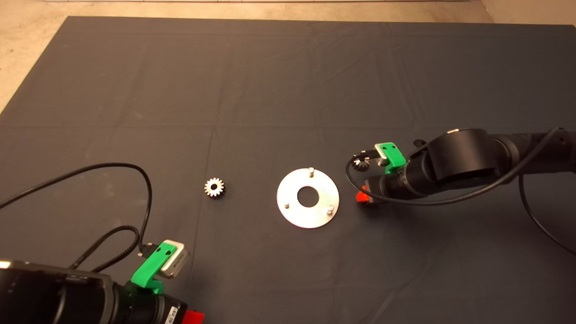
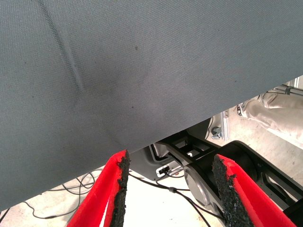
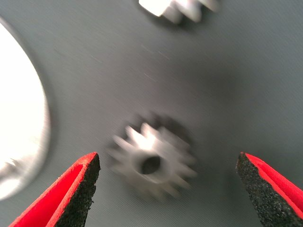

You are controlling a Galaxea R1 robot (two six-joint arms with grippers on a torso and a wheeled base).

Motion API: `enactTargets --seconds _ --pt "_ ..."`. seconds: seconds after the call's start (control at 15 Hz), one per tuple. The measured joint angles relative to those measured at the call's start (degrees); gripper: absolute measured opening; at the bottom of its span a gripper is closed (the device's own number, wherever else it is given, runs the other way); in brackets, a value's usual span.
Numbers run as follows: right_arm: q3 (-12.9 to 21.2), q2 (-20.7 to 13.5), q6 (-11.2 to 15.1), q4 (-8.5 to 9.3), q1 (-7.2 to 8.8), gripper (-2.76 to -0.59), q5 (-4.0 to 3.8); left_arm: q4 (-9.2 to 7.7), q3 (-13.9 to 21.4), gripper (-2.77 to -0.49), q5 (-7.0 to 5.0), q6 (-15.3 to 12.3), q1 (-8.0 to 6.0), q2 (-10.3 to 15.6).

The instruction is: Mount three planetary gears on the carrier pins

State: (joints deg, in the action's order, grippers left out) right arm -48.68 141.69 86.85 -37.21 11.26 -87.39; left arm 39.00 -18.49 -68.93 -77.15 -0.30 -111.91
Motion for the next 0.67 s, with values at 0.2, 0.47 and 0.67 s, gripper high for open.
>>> enactTargets --seconds 0.2,0.47,0.67 --pt "-1.01 1.75 -0.02 -0.28 -0.02 -1.38 0.44 0.02 0.0 -2.08 -0.01 0.0 0.0 0.02" --pt "-1.07 1.81 -0.05 -0.3 -0.61 -1.5 0.35 0.05 0.0 -2.08 -0.01 0.0 0.0 0.02" --pt "-1.07 1.65 -0.05 -0.33 -0.63 -1.63 0.22 0.06 0.0 -2.08 -0.01 0.0 0.0 0.02"
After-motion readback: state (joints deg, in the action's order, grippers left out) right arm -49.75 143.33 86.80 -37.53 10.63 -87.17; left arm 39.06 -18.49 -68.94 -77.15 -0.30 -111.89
